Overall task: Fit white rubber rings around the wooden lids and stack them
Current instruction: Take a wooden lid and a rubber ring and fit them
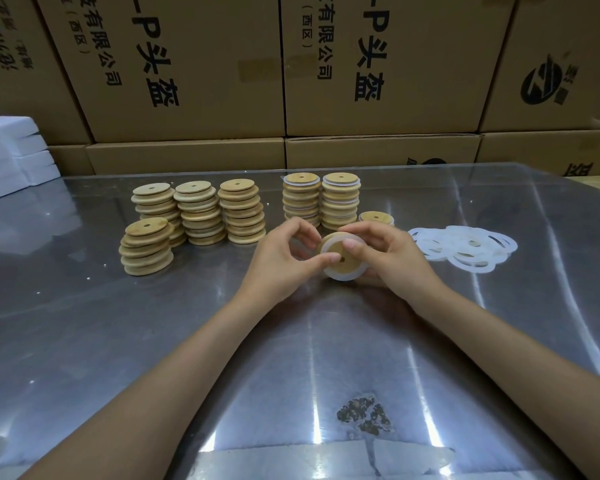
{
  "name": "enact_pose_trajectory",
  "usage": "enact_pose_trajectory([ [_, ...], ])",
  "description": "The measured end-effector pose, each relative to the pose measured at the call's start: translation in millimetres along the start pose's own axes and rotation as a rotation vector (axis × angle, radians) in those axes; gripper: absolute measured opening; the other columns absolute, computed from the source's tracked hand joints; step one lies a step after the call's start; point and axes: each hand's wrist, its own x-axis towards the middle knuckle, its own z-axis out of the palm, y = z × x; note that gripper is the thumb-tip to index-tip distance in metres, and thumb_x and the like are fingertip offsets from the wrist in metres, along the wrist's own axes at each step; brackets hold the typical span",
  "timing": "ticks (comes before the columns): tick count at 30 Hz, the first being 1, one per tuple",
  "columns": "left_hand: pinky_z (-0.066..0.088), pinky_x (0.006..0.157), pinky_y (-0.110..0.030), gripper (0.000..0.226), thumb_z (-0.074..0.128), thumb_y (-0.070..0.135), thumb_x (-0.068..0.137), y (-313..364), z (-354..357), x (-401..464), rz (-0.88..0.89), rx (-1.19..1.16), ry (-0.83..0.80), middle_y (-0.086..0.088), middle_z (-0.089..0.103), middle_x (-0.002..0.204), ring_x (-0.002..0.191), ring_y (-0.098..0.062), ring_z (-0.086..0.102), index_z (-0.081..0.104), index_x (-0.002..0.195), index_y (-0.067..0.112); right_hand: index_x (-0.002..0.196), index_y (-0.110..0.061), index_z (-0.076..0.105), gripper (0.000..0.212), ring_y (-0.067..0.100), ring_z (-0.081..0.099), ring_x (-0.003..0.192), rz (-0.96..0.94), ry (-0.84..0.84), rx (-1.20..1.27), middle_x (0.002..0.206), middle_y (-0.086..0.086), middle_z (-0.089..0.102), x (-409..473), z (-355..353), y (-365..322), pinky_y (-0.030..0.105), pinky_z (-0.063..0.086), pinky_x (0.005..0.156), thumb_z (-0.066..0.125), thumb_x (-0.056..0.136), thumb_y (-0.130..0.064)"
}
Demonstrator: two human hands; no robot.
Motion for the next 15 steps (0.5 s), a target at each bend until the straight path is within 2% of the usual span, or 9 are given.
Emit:
enact_pose_trajectory([
  [3, 0.053, 0.070, -0.032, 0.017, 0.081, 0.022, 0.072, 0.0, -0.8, 0.0, -0.013, -0.011, -0.024, 0.003, 0.068, 0.079, 0.072, -0.012, 0.064, 0.065, 0.077, 0.023, 0.100, -0.017, 0.067, 0.012, 0.001, 0.064, 0.085, -0.040, 0.010, -0.029, 0.094, 0.000, 0.071, 0.1, 1.1, -1.5, 0.015, 0.051, 0.071, 0.061, 0.090, -0.012],
  [6, 0.051, 0.071, -0.028, 0.011, 0.080, 0.021, 0.074, 1.6, -2.1, -0.2, -0.043, -0.068, -0.032, 0.002, 0.070, 0.078, 0.074, -0.009, 0.063, 0.069, 0.075, 0.023, 0.097, -0.021, 0.067, 0.009, 0.003, 0.066, 0.082, 0.004, 0.029, -0.004, 0.088, -0.007, 0.073, 0.0, 0.0, -0.9, 0.025, 0.055, 0.069, 0.062, 0.091, -0.017],
  [8, 0.049, 0.065, -0.019, 0.009, 0.079, 0.020, 0.075, 3.4, -2.7, -0.8, -0.078, -0.123, -0.033, 0.005, 0.069, 0.074, 0.069, -0.003, 0.061, 0.070, 0.076, 0.020, 0.093, -0.022, 0.064, 0.007, 0.002, 0.067, 0.079, 0.028, 0.038, 0.039, 0.082, -0.012, 0.072, 0.0, -0.6, -0.2, 0.030, 0.057, 0.066, 0.061, 0.091, -0.016],
  [11, 0.042, 0.054, -0.009, 0.008, 0.077, 0.015, 0.077, 6.2, -2.9, -2.1, -0.132, -0.221, -0.028, 0.012, 0.064, 0.063, 0.055, 0.005, 0.055, 0.069, 0.075, 0.017, 0.089, -0.020, 0.060, 0.008, 0.000, 0.066, 0.075, 0.016, 0.054, 0.065, 0.077, -0.014, 0.071, 0.3, -0.5, -1.4, 0.027, 0.058, 0.063, 0.062, 0.091, -0.013],
  [15, 0.044, 0.052, -0.011, 0.005, 0.076, 0.014, 0.078, 7.6, -3.5, -2.8, -0.181, -0.286, -0.033, 0.011, 0.065, 0.062, 0.052, 0.003, 0.053, 0.071, 0.077, 0.014, 0.086, -0.019, 0.058, 0.009, 0.000, 0.066, 0.073, 0.020, 0.066, 0.072, 0.075, -0.013, 0.071, -0.7, -0.3, -3.0, 0.028, 0.058, 0.062, 0.062, 0.090, -0.012],
])
